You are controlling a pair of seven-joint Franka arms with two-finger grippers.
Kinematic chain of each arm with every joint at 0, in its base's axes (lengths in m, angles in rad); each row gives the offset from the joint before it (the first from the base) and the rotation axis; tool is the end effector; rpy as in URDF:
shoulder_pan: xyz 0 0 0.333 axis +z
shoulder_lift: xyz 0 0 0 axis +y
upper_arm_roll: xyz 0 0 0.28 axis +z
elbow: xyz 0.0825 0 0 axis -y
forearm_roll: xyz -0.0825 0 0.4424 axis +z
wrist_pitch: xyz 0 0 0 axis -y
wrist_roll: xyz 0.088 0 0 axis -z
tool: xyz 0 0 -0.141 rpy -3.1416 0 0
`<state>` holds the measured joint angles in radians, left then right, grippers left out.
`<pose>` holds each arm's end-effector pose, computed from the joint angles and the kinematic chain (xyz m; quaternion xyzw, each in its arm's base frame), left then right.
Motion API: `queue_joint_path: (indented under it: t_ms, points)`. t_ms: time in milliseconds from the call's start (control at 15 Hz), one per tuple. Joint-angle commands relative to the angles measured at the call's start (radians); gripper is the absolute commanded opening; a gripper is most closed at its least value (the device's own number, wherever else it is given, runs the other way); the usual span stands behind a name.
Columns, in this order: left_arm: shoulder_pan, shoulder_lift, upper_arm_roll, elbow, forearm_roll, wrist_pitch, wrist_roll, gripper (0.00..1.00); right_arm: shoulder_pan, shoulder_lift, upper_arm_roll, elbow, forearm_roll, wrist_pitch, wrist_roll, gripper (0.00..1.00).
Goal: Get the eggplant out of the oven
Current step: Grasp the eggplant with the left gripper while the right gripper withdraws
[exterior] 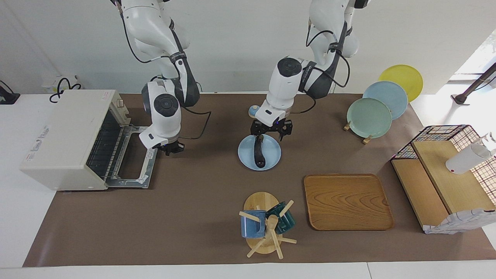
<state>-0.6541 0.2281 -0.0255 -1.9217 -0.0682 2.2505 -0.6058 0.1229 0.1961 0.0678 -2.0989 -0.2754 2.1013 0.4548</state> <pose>0.5118 -0.4181 0.2828 0.9981 -0.0163 0.0220 0.0545 0.5759 0.0907 0.2071 0.9887 -0.0501 -0.0570 0.1293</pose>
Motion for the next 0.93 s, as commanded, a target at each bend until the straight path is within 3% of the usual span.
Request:
queue_joint_path:
  t_ms: [0, 467, 667, 733, 867]
  points:
    - [-0.05, 0.074, 0.024, -0.011, -0.01, 0.09, 0.015, 1.0, -0.049, 0.006, 0.014, -0.021, -0.018, 0.049, -0.053, 0.0]
    - [-0.053, 0.1, 0.022, -0.077, -0.005, 0.161, 0.067, 0.99, -0.095, 0.02, 0.014, -0.049, -0.018, 0.112, -0.07, 0.0]
    - [-0.061, 0.1, 0.021, -0.088, -0.005, 0.168, 0.066, 0.93, -0.095, 0.025, 0.014, -0.029, -0.062, 0.094, -0.119, 0.0]
    - [-0.061, 0.1, 0.021, -0.091, -0.005, 0.17, 0.066, 0.89, -0.1, 0.023, 0.014, -0.006, -0.094, 0.068, -0.142, 0.0]
    - [-0.061, 0.099, 0.021, -0.091, -0.005, 0.167, 0.064, 0.61, -0.103, 0.014, 0.012, 0.054, -0.116, -0.024, -0.221, 0.0]
